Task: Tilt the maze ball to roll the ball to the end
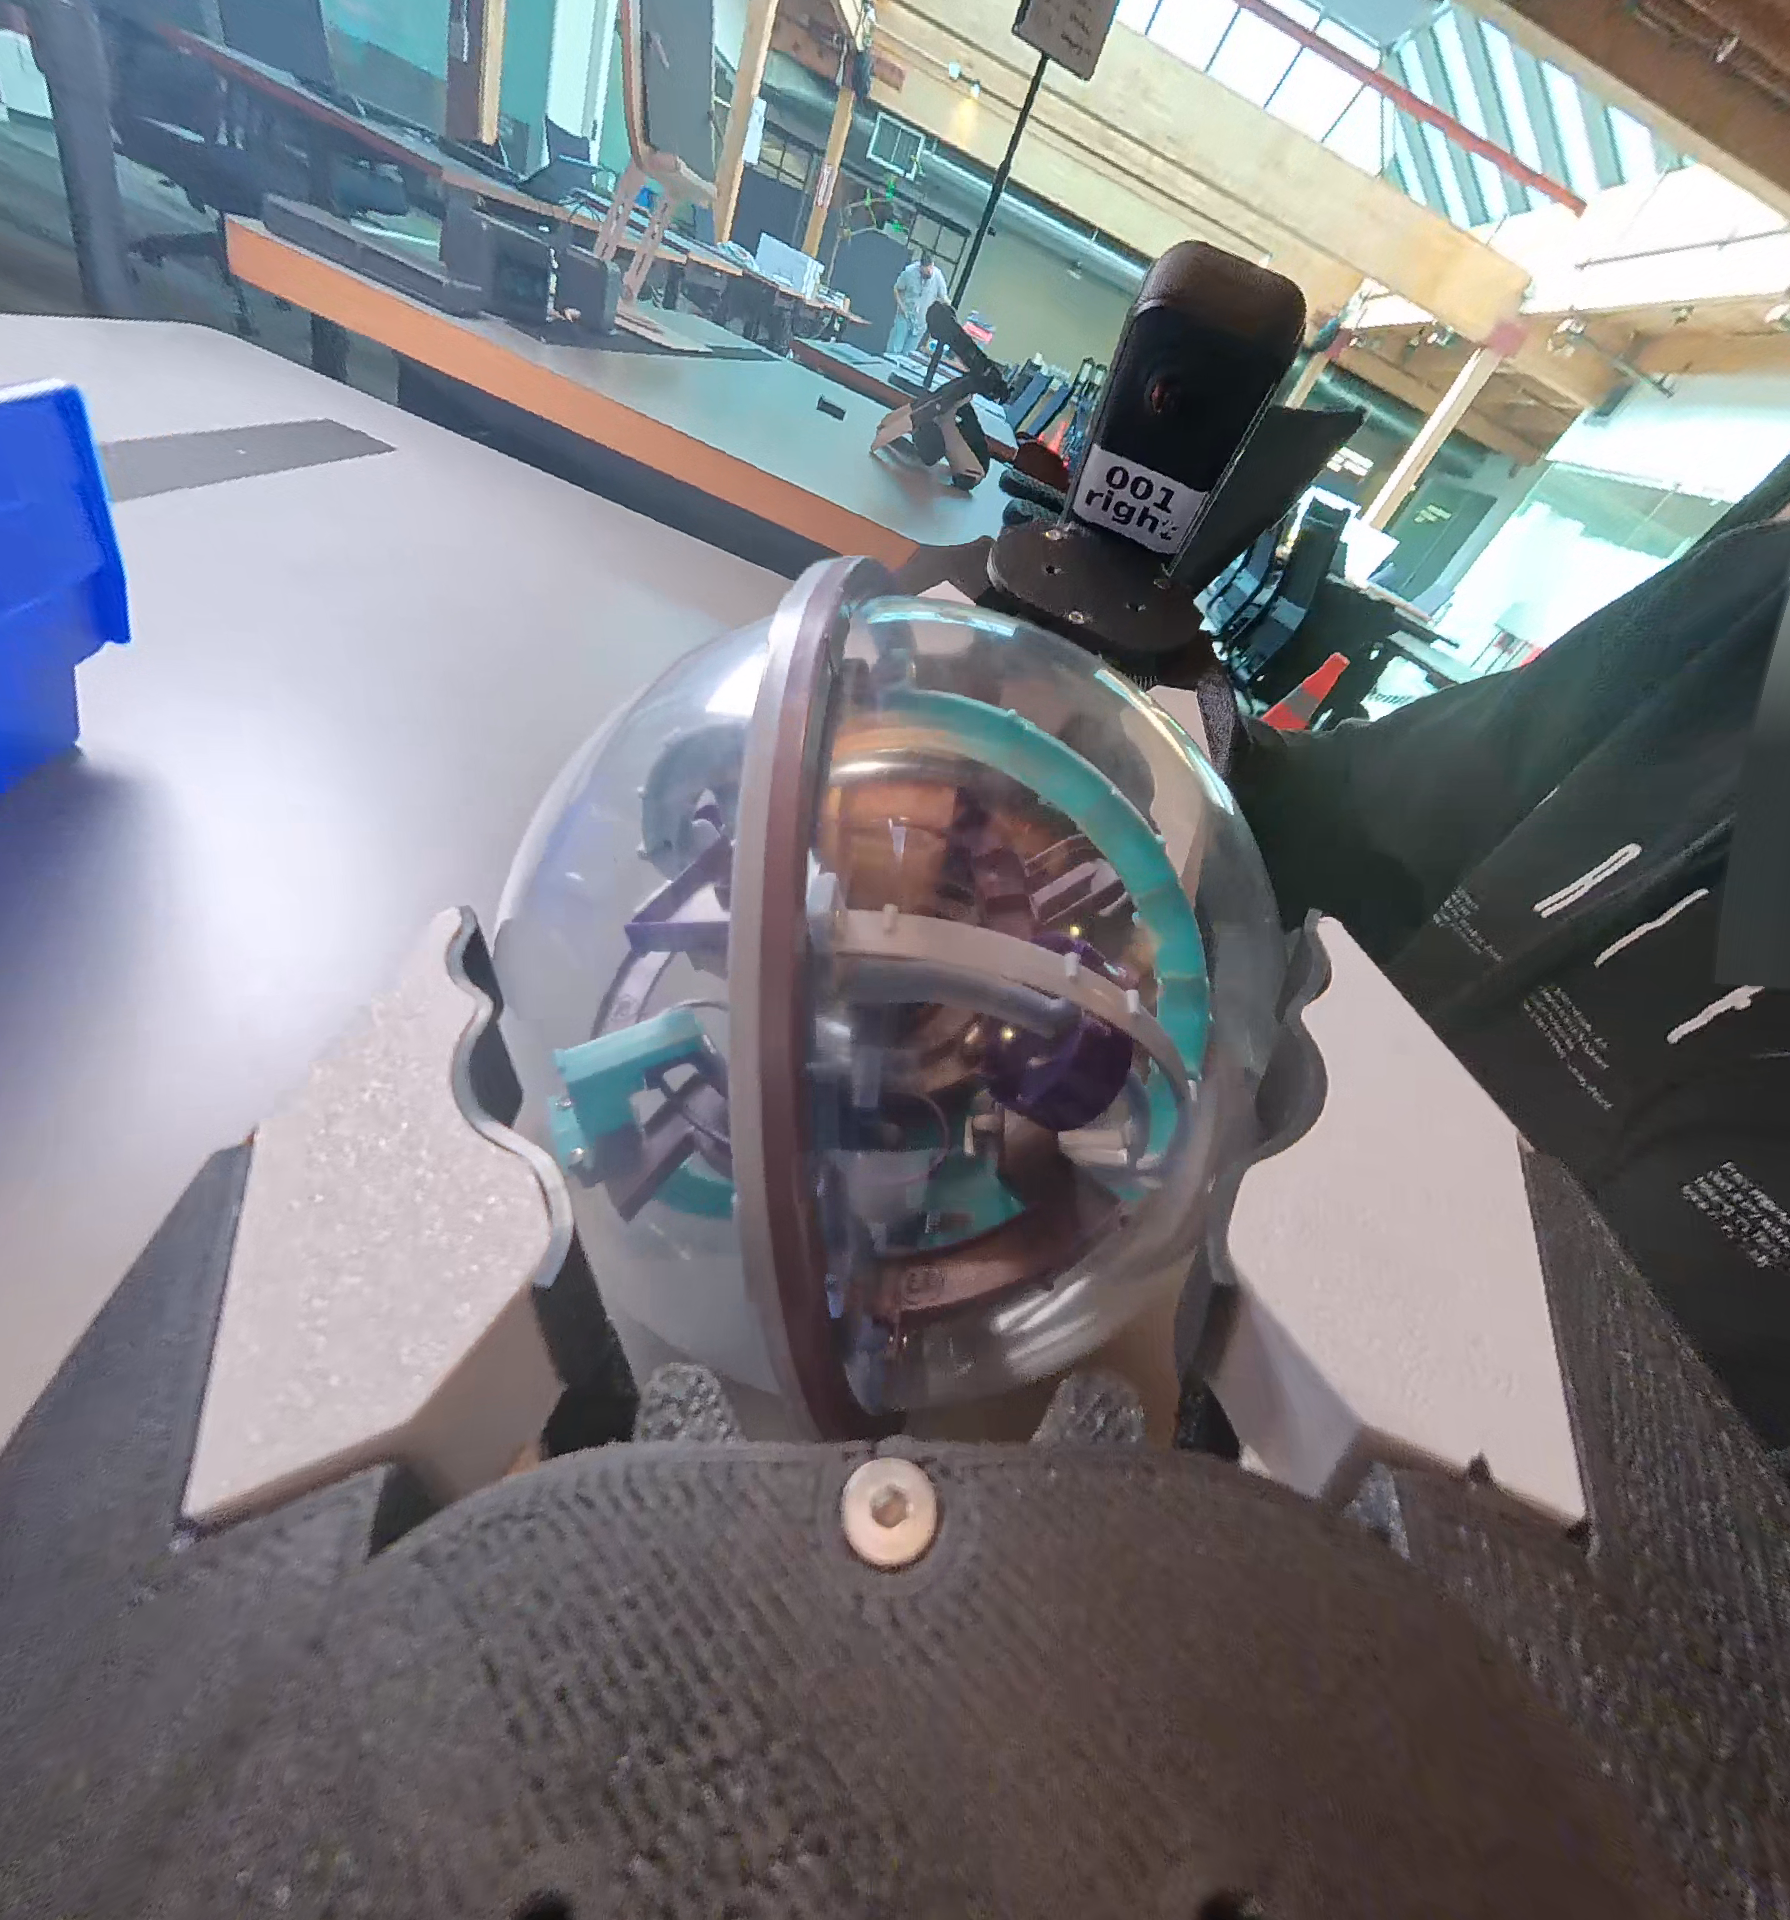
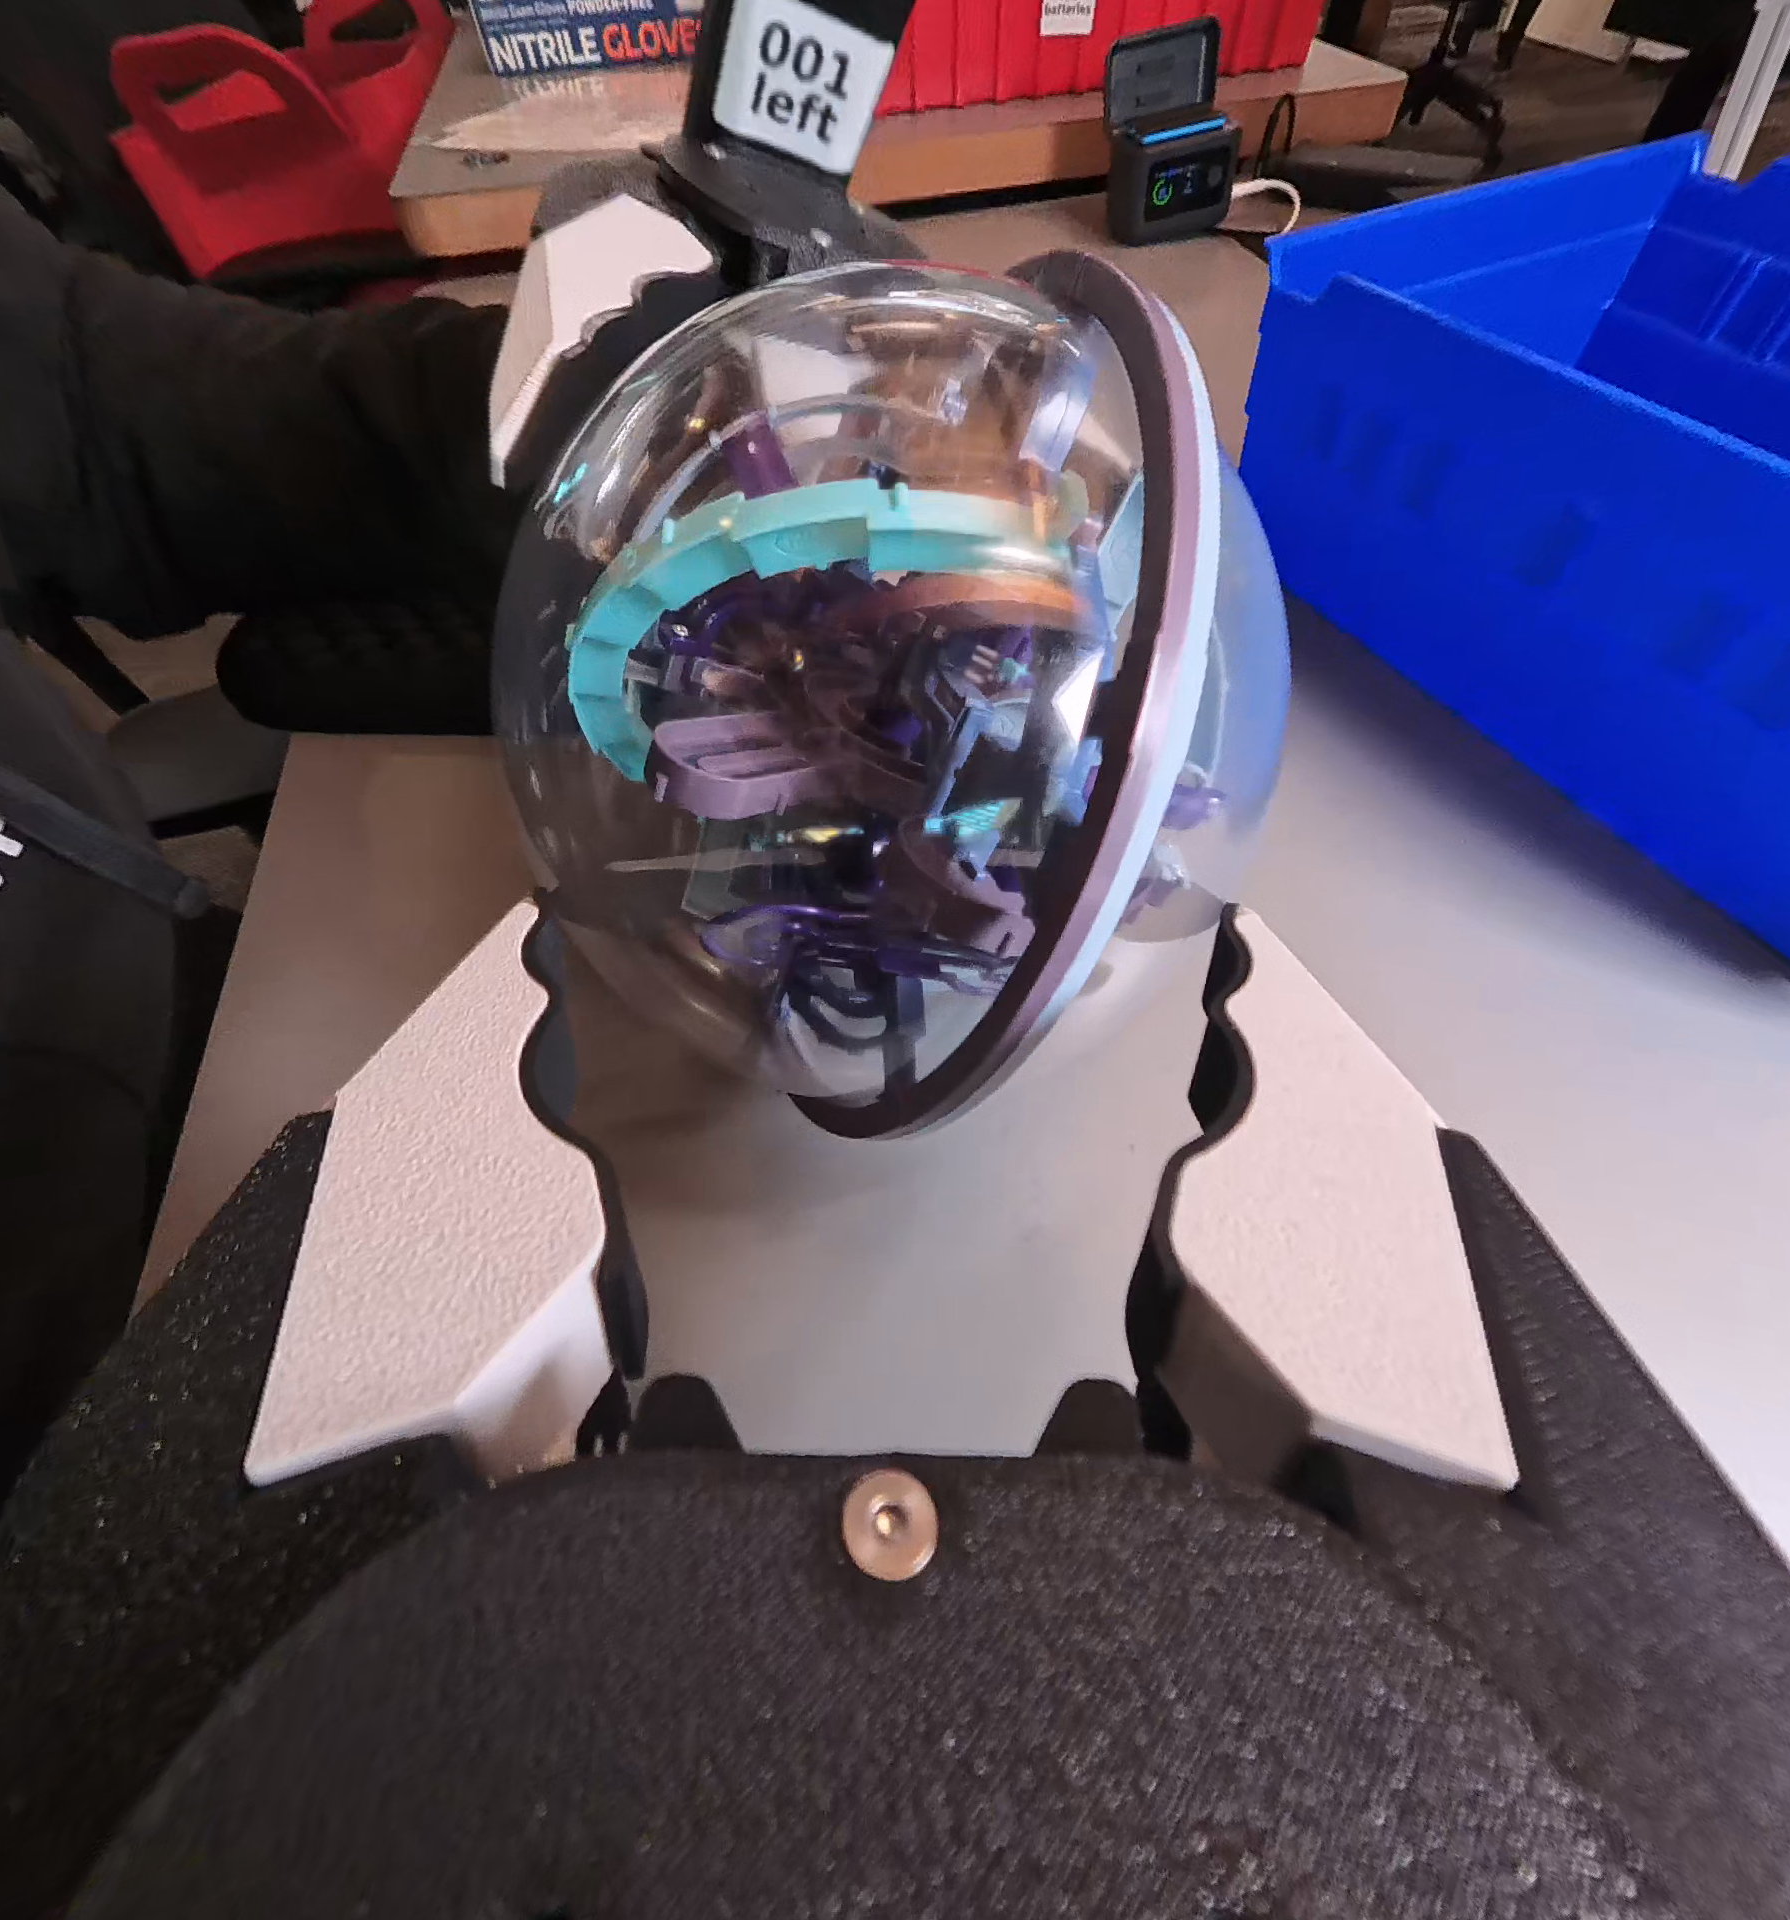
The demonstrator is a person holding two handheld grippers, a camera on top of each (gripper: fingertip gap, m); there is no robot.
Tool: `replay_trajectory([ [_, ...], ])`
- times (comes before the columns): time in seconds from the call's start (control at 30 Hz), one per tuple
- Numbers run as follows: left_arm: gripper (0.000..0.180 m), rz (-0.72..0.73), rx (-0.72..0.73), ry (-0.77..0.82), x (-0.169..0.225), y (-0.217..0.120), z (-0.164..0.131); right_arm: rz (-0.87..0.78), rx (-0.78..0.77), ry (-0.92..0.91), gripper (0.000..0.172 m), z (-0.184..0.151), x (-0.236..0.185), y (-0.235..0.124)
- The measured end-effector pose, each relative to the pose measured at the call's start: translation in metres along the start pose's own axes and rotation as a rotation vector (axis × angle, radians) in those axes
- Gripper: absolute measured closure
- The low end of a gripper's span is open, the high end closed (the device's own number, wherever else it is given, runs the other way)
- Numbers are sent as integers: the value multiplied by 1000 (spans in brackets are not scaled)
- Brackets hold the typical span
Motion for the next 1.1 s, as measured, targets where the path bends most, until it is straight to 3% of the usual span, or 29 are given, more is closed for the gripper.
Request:
replay_trajectory([
  [0.73,37,41,-33,223,27,16,-6,59,24,-122,52,-10,-7,-20],
  [1.1,46,118,19,228,31,13,-5,-100,19,39,57,-6,-11,-36],
])
Point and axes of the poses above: each gripper's, where its closed fingertips meet, y out along the fingers, z out of its top, x = y × z across the jaws, the point moved 3 cm from there along -y, back along the fingers, and after that the axes turned 11 degrees about x, right-handed, at the moved point
